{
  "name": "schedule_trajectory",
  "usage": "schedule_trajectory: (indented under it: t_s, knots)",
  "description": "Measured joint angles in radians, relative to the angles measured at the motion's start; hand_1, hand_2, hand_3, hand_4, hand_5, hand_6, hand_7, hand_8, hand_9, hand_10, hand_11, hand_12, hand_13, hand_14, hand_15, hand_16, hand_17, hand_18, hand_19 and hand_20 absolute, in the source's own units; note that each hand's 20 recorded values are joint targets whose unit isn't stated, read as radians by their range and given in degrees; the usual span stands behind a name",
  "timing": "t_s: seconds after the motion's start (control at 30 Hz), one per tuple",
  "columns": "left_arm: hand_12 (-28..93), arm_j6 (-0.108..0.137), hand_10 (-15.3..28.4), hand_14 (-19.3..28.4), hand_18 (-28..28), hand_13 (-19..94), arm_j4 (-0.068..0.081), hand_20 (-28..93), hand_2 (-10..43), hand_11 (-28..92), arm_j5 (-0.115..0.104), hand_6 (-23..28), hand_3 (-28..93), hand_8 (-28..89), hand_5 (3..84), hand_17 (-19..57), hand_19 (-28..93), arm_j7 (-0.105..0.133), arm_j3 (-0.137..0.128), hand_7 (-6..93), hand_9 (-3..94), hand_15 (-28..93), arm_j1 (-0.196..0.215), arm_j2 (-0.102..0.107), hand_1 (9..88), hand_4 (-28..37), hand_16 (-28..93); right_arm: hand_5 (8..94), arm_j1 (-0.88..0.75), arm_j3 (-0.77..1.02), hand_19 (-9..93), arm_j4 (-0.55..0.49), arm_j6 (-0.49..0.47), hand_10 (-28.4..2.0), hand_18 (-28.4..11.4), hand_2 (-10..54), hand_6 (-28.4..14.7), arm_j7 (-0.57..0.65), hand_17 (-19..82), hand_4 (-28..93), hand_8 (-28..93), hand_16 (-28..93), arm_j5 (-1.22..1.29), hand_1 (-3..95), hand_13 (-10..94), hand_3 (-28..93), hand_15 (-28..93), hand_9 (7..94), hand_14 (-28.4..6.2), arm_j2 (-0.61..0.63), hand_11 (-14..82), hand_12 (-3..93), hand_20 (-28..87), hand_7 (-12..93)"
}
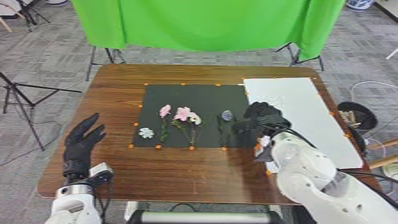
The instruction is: Arrange flowers
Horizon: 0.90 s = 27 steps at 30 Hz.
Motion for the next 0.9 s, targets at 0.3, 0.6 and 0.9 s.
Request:
schedule_trajectory:
  t_s: [0.3,0.6,0.9]
  knots:
    - [13,-0.021,9.6,13.4,12.4,34,0.002,26,-6.9,22,-0.004,-1.1,70,-11,44.2,14.2,29,0.004,-0.005,23.4,31.8,25,-0.002,-0.005,47.5,-10.9,-1,56.0,-0.243,0.383,30,-0.103,0.257,-16.3,-18.5,-9.1,-2.7,-0.287,19,-16,-8,29,0.391,16.0,50,68,16,51.1,-17.9,-0.074,6.5,14.7,35,11]
    - [13,-0.049,10.0,13.9,13.1,35,0.002,26,-6.6,23,0.002,-0.8,70,-10,45.4,13.5,30,-0.001,-0.019,23.2,33.6,26,-0.003,-0.021,47.5,-10.6,-2,47.7,-0.415,0.760,13,-0.053,-0.156,-14.8,-18.3,-9.5,-1.2,-0.555,17,-16,-7,24,0.752,15.5,37,72,9,43.3,-19.6,-0.201,5.1,14.1,28,10]
    - [13,-0.070,11.1,14.7,12.7,37,0.024,23,-5.1,26,0.042,-1.3,68,-10,48.0,12.2,24,-0.010,-0.028,23.2,41.3,26,-0.057,-0.029,46.9,-12.1,-1,47.8,-0.482,0.640,5,-0.013,-0.139,-13.9,-16.7,-9.3,0.7,-0.819,18,-18,-8,21,0.971,9.1,32,77,8,42.8,-15.6,-0.216,4.9,13.5,27,13]
